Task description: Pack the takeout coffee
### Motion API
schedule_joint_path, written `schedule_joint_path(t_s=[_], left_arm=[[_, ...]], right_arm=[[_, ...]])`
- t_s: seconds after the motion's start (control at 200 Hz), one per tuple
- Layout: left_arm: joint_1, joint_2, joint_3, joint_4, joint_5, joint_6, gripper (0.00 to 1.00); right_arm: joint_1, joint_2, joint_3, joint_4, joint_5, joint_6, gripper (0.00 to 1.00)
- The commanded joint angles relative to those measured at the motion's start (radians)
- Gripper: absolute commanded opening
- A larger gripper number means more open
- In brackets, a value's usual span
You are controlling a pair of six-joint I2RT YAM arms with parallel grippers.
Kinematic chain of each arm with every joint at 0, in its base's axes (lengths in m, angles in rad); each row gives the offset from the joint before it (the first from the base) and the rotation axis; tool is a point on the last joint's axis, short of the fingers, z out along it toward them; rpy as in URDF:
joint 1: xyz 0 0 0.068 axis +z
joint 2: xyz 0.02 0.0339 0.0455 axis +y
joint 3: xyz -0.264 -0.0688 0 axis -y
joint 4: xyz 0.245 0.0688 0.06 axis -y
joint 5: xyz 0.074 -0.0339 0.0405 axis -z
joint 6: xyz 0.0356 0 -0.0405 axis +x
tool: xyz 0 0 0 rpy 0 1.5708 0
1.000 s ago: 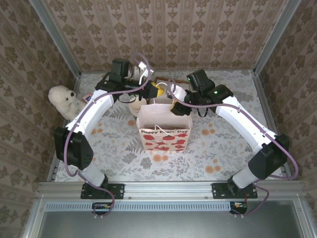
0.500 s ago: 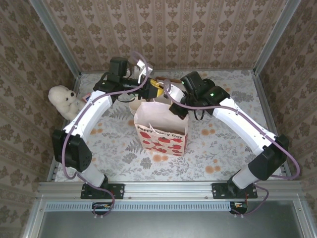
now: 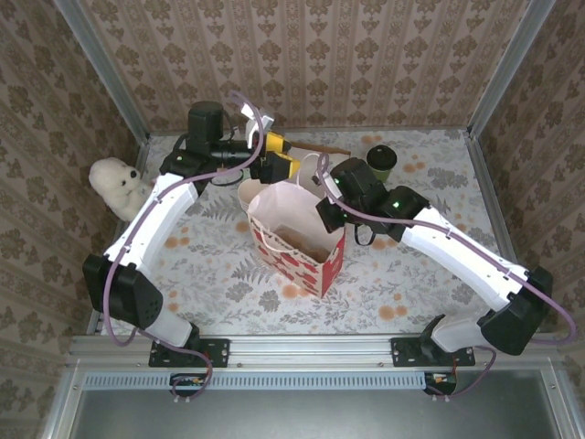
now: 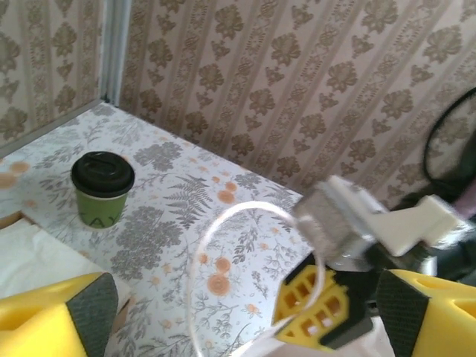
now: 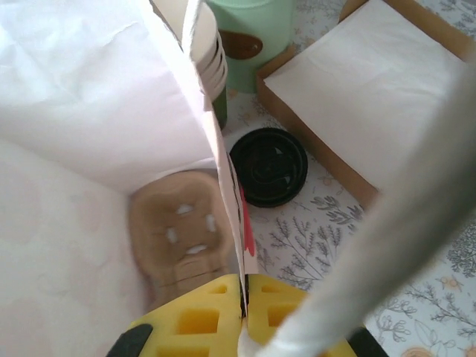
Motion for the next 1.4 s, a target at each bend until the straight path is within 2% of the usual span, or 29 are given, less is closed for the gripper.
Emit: schedule_joint_path(t_s=[0.0, 0.095, 0.24, 0.37, 0.675, 0.755, 0.965, 1.04, 1.135, 1.235, 1.33, 1.395], left_arm=[[0.011, -0.042, -0.021, 0.034, -0.109, -0.044, 1.0], [0.016, -0.062, -0.031, 0.031, -0.174, -0.059, 1.0], [0.029, -0.084, -0.043, 0.022, -0.257, -0.078, 1.0], [0.04, -0.094, -0.058, 0.009, -0.34, -0.1, 1.0], [0.073, -0.098, -0.06, -0.015, -0.366, -0.178, 1.0], [0.075, -0.113, -0.074, -0.005, -0.432, -0.185, 1.0], [0.077, -0.135, -0.108, 0.012, -0.458, -0.181, 1.0], [0.077, -0.134, -0.113, 0.002, -0.503, -0.19, 1.0], [0.077, -0.137, -0.114, -0.046, -0.642, -0.208, 1.0], [0.077, -0.138, -0.098, -0.139, -0.825, -0.261, 1.0], [0.08, -0.152, -0.075, -0.27, -0.99, -0.341, 1.0], [0.086, -0.169, -0.072, -0.369, -1.074, -0.377, 1.0]], right_arm=[[0.042, -0.01, 0.053, -0.006, 0.081, 0.133, 0.02], [0.087, -0.034, 0.032, 0.011, 0.158, 0.195, 0.02], [0.1, -0.025, -0.04, 0.027, 0.176, 0.263, 0.02], [0.131, 0.02, -0.008, -0.028, 0.298, 0.305, 0.0], [0.159, 0.034, 0.034, -0.074, 0.347, 0.364, 0.0], [0.166, 0.029, 0.023, -0.078, 0.347, 0.397, 0.0], [0.173, 0.02, -0.003, -0.065, 0.363, 0.454, 0.01], [0.175, 0.02, 0.007, -0.072, 0.366, 0.457, 0.03], [0.173, 0.022, 0.017, -0.063, 0.359, 0.461, 0.12], [0.168, 0.022, 0.023, -0.037, 0.317, 0.442, 0.31], [0.15, 0.02, 0.015, -0.021, 0.244, 0.407, 0.46], [0.125, -0.018, -0.005, -0.006, 0.159, 0.371, 0.52]])
